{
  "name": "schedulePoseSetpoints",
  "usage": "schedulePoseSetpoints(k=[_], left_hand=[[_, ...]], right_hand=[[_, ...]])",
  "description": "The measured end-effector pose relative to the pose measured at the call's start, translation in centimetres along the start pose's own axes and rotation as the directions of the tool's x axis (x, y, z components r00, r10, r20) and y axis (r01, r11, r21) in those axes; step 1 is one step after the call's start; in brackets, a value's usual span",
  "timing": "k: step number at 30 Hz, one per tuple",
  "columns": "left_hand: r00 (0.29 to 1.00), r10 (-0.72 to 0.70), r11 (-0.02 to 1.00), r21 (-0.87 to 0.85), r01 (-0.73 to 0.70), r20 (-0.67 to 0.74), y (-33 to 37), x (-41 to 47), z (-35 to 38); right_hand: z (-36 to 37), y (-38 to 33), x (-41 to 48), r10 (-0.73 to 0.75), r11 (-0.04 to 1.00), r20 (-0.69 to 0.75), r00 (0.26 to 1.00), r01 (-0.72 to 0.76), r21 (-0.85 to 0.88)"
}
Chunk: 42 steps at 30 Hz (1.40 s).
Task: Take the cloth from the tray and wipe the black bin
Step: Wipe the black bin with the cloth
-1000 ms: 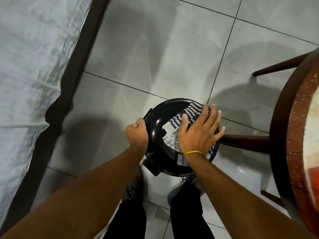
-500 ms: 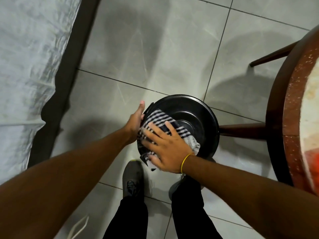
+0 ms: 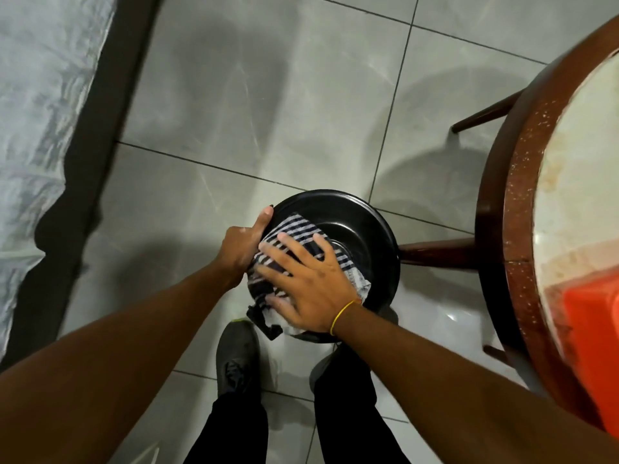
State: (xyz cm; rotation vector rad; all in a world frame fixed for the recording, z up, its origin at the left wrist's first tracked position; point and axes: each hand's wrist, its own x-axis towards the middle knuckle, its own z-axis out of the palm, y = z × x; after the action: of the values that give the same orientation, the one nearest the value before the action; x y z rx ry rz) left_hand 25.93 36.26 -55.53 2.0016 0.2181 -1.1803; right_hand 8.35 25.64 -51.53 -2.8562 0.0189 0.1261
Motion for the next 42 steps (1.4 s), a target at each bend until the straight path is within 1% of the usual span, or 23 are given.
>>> schedulePoseSetpoints(k=[2, 4, 5, 7, 10, 12, 13, 15, 16, 18, 19, 21, 22, 24, 27, 29, 31, 32, 33, 34, 36, 38, 42], left_hand=[[0.999, 0.005, 1.000, -0.021, -0.006, -0.041, 0.2, 0.2, 0.1], [0.994, 0.007, 0.999, -0.037, -0.011, -0.105, 0.1, 0.5, 0.5], [0.991, 0.005, 0.999, -0.043, -0.011, -0.136, 0.0, 0.5, 0.7], [0.984, -0.008, 0.997, -0.081, -0.006, -0.178, -0.2, 0.3, 1.2], [0.970, -0.031, 0.996, -0.087, 0.010, -0.242, -0.3, -0.2, 1.4], [0.962, -0.036, 0.996, -0.083, 0.014, -0.272, 0.1, -0.7, 1.6], [0.959, -0.034, 0.997, -0.074, 0.013, -0.282, 0.2, -1.0, 1.6], [0.952, -0.036, 0.999, -0.048, 0.023, -0.303, 0.6, -1.3, 1.9], [0.948, -0.035, 0.999, -0.025, 0.029, -0.315, 0.6, -1.4, 1.8], [0.944, -0.030, 0.999, 0.011, 0.035, -0.328, 0.5, -1.5, 1.7], [0.942, -0.028, 0.999, 0.007, 0.032, -0.335, 0.4, -1.6, 1.6], [0.946, -0.024, 1.000, -0.010, 0.022, -0.323, -0.1, -1.5, 1.4], [0.949, -0.024, 1.000, 0.003, 0.026, -0.314, -0.2, -1.6, 1.4], [0.957, -0.012, 0.999, 0.035, 0.023, -0.291, 0.2, -1.9, 1.1], [0.969, 0.108, 0.981, 0.182, -0.068, -0.223, 0.9, -2.9, 0.5], [0.931, 0.269, 0.934, 0.301, -0.191, -0.245, 1.7, -4.2, 0.3], [0.818, 0.518, 0.795, 0.495, -0.352, -0.250, 2.5, -6.4, 0.7], [0.759, 0.628, 0.691, 0.572, -0.442, -0.172, 2.7, -7.8, 1.2], [0.724, 0.689, 0.591, 0.607, -0.531, -0.037, 2.8, -9.4, 1.9], [0.715, 0.687, 0.502, 0.626, -0.597, 0.131, 2.5, -10.9, 2.8], [0.733, 0.549, 0.337, 0.695, -0.635, 0.403, 1.2, -13.1, 4.4], [0.754, 0.447, 0.212, 0.761, -0.613, 0.482, 0.2, -14.4, 5.6], [0.796, 0.436, 0.353, 0.734, -0.580, 0.420, 1.3, -14.5, 6.3]], right_hand=[[0.2, -0.4, 0.2, 0.159, 0.987, -0.065, 0.985, -0.160, 0.002], [0.2, -0.3, 0.9, 0.396, 0.918, -0.120, 0.910, -0.396, 0.023], [0.1, 0.0, 1.3, 0.540, 0.841, -0.140, 0.830, -0.540, 0.039], [-0.2, 0.5, 1.8, 0.787, 0.613, -0.150, 0.598, -0.785, 0.091], [-0.3, 0.0, 1.7, 0.961, 0.271, -0.109, 0.253, -0.942, 0.200], [-0.1, -1.2, 1.4, 0.999, 0.027, -0.041, 0.015, -0.956, 0.294], [-0.1, -2.1, 1.6, 0.992, -0.126, 0.030, -0.124, -0.927, 0.354], [-0.3, -3.4, 2.3, 0.907, -0.420, 0.194, -0.372, -0.791, 0.444], [-0.5, -4.2, 3.0, 0.836, -0.549, 0.283, -0.471, -0.691, 0.470], [-1.0, -5.0, 4.4, 0.643, -0.763, 0.476, -0.601, -0.441, 0.473], [-1.3, -5.3, 5.2, 0.535, -0.838, 0.574, -0.620, -0.307, 0.451], [-1.8, -5.2, 5.8, 0.425, -0.889, 0.718, -0.551, -0.106, 0.445], [-1.8, -5.2, 5.5, 0.416, -0.893, 0.756, -0.506, -0.070, 0.445], [-1.8, -5.5, 5.2, 0.365, -0.919, 0.800, -0.477, -0.048, 0.391], [-2.6, -6.4, 0.9, 0.420, -0.906, 0.861, -0.288, -0.078, 0.416], [-3.4, -6.2, -2.7, 0.526, -0.850, 0.789, -0.317, -0.163, 0.501], [-3.5, -5.8, -5.5, 0.626, -0.780, 0.729, -0.277, -0.232, 0.582], [-3.5, -5.7, -6.3, 0.643, -0.765, 0.735, -0.215, -0.234, 0.600], [-3.6, -5.9, -6.6, 0.626, -0.776, 0.764, -0.154, -0.223, 0.590], [-3.6, -6.1, -6.4, 0.613, -0.780, 0.781, -0.118, -0.245, 0.576], [-3.6, -6.7, -5.9, 0.658, -0.737, 0.738, -0.152, -0.333, 0.588], [-3.8, -6.9, -5.6, 0.696, -0.707, 0.683, -0.222, -0.378, 0.597], [-5.3, -7.1, -5.2, 0.648, -0.739, 0.700, -0.300, -0.472, 0.481]])
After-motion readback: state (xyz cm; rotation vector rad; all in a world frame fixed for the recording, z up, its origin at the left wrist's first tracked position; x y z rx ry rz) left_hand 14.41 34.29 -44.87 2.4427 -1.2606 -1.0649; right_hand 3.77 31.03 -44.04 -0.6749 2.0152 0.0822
